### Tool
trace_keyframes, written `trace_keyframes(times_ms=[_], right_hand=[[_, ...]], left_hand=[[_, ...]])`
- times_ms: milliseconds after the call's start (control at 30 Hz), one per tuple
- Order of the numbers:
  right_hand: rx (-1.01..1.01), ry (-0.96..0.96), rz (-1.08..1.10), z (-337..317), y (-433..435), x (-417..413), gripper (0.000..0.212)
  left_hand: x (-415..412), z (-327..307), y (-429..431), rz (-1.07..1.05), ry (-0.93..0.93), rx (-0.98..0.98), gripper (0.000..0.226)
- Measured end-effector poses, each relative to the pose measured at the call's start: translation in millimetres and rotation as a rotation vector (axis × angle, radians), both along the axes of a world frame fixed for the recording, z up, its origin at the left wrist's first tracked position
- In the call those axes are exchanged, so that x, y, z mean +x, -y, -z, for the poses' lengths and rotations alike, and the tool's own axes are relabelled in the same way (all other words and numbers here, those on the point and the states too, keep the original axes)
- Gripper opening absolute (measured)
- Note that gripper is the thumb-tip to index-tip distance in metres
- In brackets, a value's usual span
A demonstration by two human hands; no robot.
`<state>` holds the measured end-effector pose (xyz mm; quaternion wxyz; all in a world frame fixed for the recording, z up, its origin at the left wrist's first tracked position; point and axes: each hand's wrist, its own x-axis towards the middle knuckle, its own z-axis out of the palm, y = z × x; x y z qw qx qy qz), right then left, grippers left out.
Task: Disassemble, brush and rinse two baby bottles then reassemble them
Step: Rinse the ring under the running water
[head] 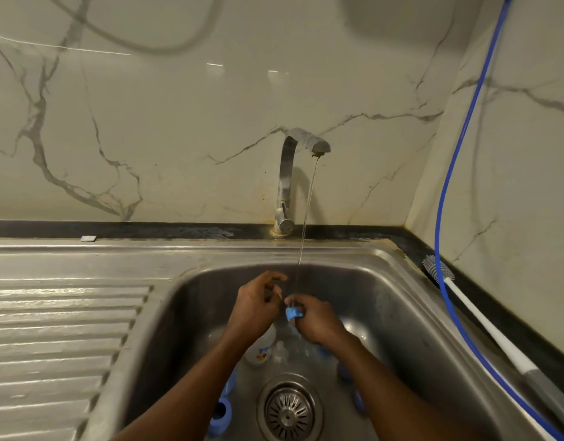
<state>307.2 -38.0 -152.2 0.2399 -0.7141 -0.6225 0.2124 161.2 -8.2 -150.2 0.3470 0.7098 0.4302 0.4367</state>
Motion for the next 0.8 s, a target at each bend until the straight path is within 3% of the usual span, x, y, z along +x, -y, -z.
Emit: trace_keyframes(times_ms=[133, 267, 333, 400, 467, 600, 700, 800], right_hand=[[-0.056, -0.426, 0.057, -28.1, 4.1, -0.5, 0.025], [-0.116, -0.869, 0.114, -36.1, 9.6, 4.4, 0.031], [-0.130, -1.084, 0.089, -40.0, 12.1, 7.9, 0.029], [-0.123, -1.174, 0.047, -42.2, 13.2, 8.2, 0.025], [-0.091, -1.102, 0.037, -38.9, 10.1, 4.6, 0.028], [0.047, -0.741, 0.077, -25.8, 1.7, -1.6, 0.039], [0.145, -0.652, 0.076, -29.0, 4.3, 0.3, 0.032], [0.144, -0.635, -0.024, -29.3, 6.1, -2.7, 0.044]], left_hand=[[6.0, -3.0, 6.8, 0.174, 0.070, -0.139, 0.028], [2.9, -5.6, 6.2, 0.365, 0.225, -0.340, 0.045], [2.1, -7.0, 5.8, 0.386, 0.235, -0.342, 0.057], [3.8, -8.4, 4.5, 0.296, 0.187, -0.259, 0.060], [7.1, -9.8, 5.3, 0.191, 0.098, -0.140, 0.059], [10.5, -9.3, 6.9, 0.094, 0.033, -0.018, 0.055], [10.0, -12.9, 5.7, 0.045, 0.016, -0.024, 0.046], [6.5, -13.7, 4.6, -0.008, 0.007, -0.011, 0.037]])
